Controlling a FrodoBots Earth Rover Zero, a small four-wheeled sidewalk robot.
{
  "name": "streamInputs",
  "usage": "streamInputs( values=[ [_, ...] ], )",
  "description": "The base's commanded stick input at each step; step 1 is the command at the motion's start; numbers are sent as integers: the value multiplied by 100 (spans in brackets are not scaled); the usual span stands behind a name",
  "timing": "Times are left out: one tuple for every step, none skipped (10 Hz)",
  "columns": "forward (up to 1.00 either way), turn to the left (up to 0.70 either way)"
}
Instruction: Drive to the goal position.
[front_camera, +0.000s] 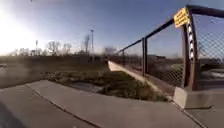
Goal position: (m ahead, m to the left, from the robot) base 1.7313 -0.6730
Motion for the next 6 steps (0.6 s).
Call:
streamInputs(
  values=[
    [0,-70],
    [0,-70],
    [0,-70],
    [0,-70],
    [0,-70],
    [0,-70]
  ],
)
